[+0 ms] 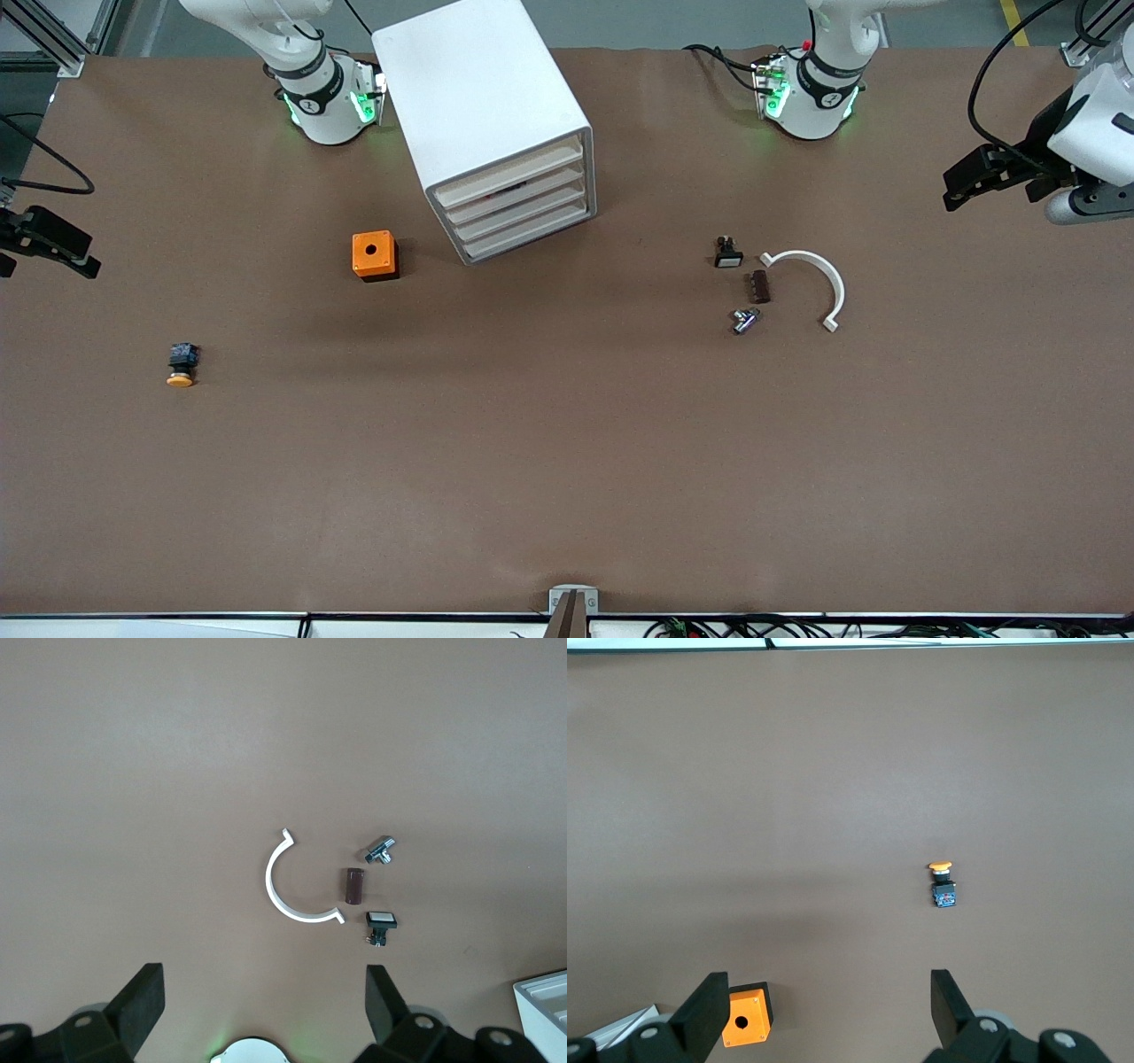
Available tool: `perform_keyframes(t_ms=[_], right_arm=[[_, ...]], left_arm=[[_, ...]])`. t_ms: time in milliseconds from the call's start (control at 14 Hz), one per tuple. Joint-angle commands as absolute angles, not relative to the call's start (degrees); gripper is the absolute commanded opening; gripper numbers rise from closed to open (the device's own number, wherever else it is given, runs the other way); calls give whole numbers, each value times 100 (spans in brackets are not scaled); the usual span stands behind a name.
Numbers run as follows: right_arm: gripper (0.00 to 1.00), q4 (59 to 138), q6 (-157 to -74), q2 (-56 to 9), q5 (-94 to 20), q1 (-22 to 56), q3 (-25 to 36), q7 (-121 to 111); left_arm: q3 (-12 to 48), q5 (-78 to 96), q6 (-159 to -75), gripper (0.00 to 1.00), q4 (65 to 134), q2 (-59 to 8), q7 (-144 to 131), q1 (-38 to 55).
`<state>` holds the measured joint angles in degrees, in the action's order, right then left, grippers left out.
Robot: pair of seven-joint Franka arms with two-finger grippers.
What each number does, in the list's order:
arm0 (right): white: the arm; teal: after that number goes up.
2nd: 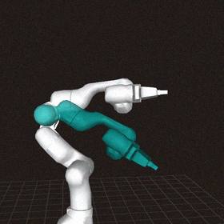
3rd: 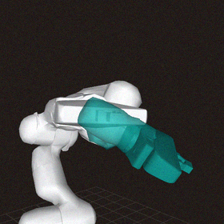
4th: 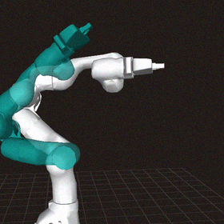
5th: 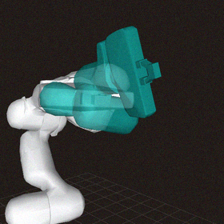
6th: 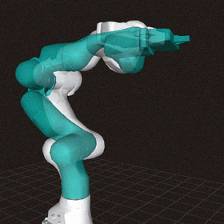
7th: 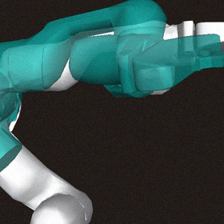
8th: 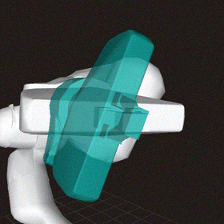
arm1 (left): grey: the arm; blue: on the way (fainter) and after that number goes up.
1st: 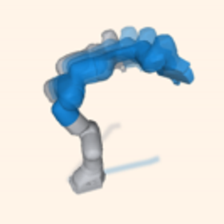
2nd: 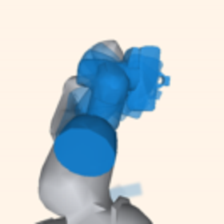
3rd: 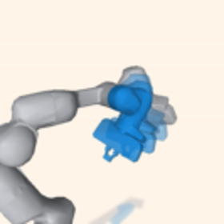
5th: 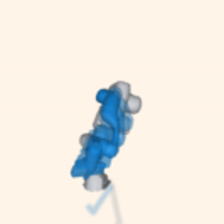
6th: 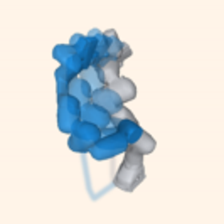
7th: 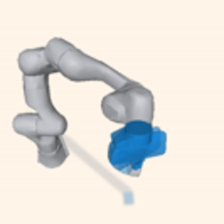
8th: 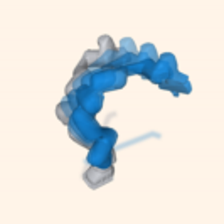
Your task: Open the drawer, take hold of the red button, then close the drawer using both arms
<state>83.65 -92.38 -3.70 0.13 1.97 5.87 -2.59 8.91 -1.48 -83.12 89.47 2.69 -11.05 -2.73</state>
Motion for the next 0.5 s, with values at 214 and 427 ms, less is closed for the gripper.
perform_keyframes(t_ms=[214,427], right_arm=[[100,8209,-9158,-448,-53,158,554,-316],[100,8209,-9150,-448,-53,176,554,-316]], left_arm=[[905,-237,-8209,100,8807,167,-1081,-281],[905,-255,-8209,100,8482,-183,-1099,-255]])
